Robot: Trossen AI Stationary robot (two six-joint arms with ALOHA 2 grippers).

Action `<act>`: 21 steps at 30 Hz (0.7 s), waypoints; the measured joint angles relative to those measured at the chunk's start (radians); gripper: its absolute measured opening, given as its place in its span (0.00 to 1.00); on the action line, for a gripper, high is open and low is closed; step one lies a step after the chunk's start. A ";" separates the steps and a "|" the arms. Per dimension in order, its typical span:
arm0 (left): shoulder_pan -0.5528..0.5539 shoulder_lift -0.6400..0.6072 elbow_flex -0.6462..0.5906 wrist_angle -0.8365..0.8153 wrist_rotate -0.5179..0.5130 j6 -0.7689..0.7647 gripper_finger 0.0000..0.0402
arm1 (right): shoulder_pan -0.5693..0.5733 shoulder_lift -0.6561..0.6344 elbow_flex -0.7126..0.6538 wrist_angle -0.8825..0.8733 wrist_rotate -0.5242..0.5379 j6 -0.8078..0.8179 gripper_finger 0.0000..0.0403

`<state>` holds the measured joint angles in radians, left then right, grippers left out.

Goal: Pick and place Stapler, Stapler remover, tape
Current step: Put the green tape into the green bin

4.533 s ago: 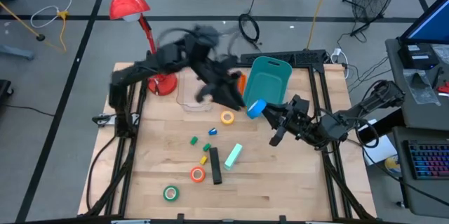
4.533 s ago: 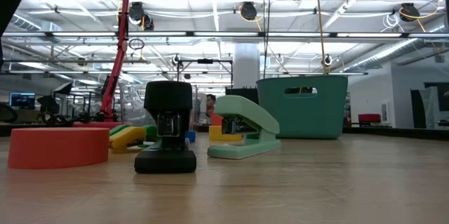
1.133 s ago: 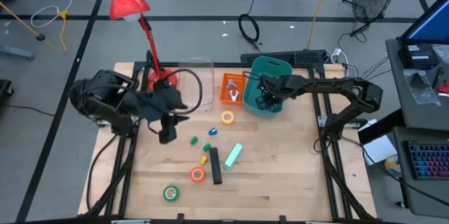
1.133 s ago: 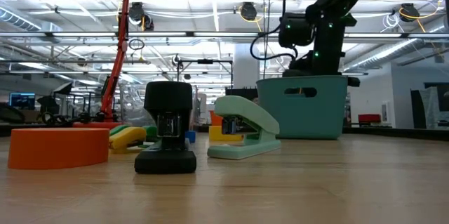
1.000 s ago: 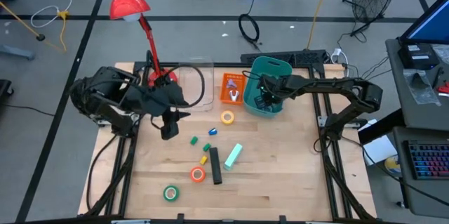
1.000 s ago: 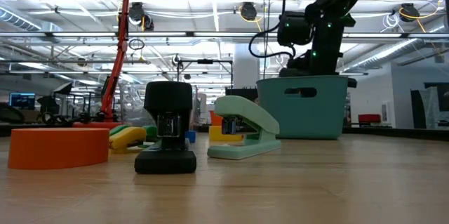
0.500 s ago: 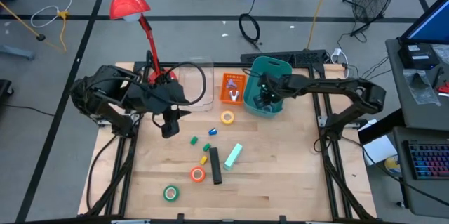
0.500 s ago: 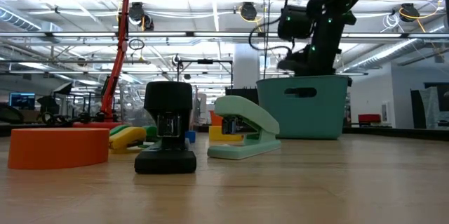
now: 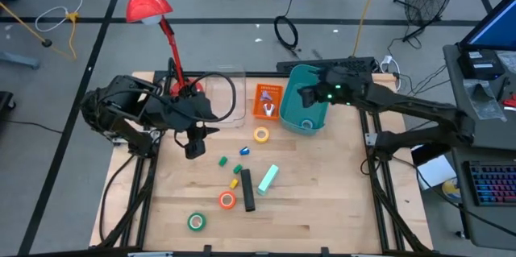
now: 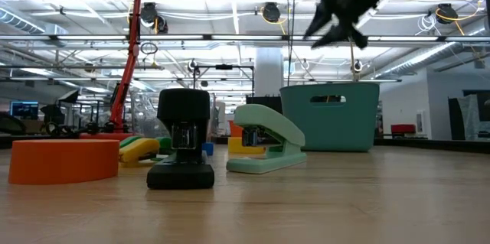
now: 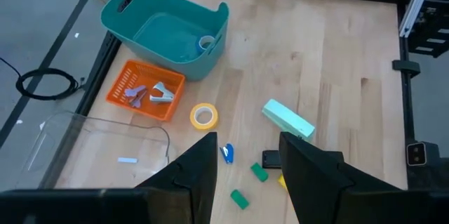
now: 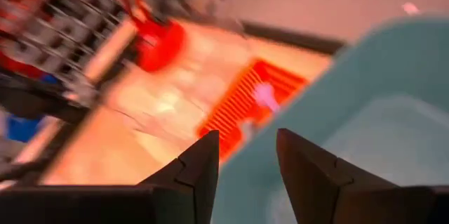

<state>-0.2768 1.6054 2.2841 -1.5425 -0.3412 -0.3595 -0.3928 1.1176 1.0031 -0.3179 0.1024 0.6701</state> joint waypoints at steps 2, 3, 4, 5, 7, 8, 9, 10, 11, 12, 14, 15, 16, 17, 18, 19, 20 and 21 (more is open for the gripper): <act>0.000 0.000 0.000 0.000 0.000 0.000 0.39 | 0.014 -0.050 0.001 0.035 0.001 -0.005 0.33; 0.000 0.000 0.000 0.000 0.000 0.000 0.39 | 0.022 -0.072 0.001 0.040 0.001 -0.007 0.33; 0.000 0.000 0.000 0.002 0.000 0.000 0.39 | 0.032 -0.090 0.001 0.055 0.001 -0.012 0.33; 0.000 0.000 0.000 0.004 0.000 0.001 0.39 | 0.043 -0.107 0.001 0.076 0.001 -0.018 0.33; 0.000 0.000 0.000 0.013 0.000 0.003 0.39 | 0.072 -0.140 0.000 0.101 -0.001 -0.034 0.33; 0.000 0.000 0.000 0.018 0.000 0.005 0.39 | 0.088 -0.153 0.000 0.125 -0.002 -0.038 0.33; 0.000 0.000 0.000 0.026 0.000 0.010 0.39 | 0.107 -0.166 0.000 0.148 -0.003 -0.042 0.33; 0.000 0.000 0.000 0.033 0.001 0.013 0.39 | 0.124 -0.177 0.000 0.164 -0.003 -0.046 0.33; 0.000 0.000 0.000 0.038 0.000 0.015 0.39 | 0.143 -0.185 0.000 0.187 -0.003 -0.048 0.33; 0.000 0.000 0.000 0.039 0.001 0.017 0.39 | 0.163 -0.193 0.000 0.219 -0.004 -0.051 0.33; 0.000 0.000 0.000 0.042 0.001 0.024 0.39 | 0.199 -0.206 0.000 0.279 -0.026 -0.058 0.33; 0.000 0.000 0.000 0.047 0.000 0.026 0.39 | 0.215 -0.210 0.000 0.314 -0.044 -0.060 0.33; 0.001 0.000 0.000 0.051 0.001 0.029 0.39 | 0.231 -0.214 0.000 0.352 -0.065 -0.060 0.33; 0.002 0.000 0.000 0.054 0.001 0.033 0.39 | 0.246 -0.217 0.000 0.385 -0.088 -0.060 0.33; 0.003 0.000 0.000 0.060 0.001 0.037 0.39 | 0.261 -0.219 0.000 0.416 -0.113 -0.060 0.33; 0.005 0.000 0.000 0.064 0.001 0.041 0.39 | 0.276 -0.220 0.000 0.451 -0.137 -0.059 0.33; 0.008 0.000 0.000 0.070 0.002 0.045 0.39 | 0.291 -0.221 0.000 0.482 -0.165 -0.056 0.33; 0.011 0.000 0.000 0.079 0.002 0.047 0.39 | 0.305 -0.223 0.000 0.508 -0.194 -0.055 0.33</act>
<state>-0.2661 1.6054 2.2841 -1.4637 -0.3387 -0.3129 -0.0881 0.8944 1.0035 0.1901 -0.0921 0.6155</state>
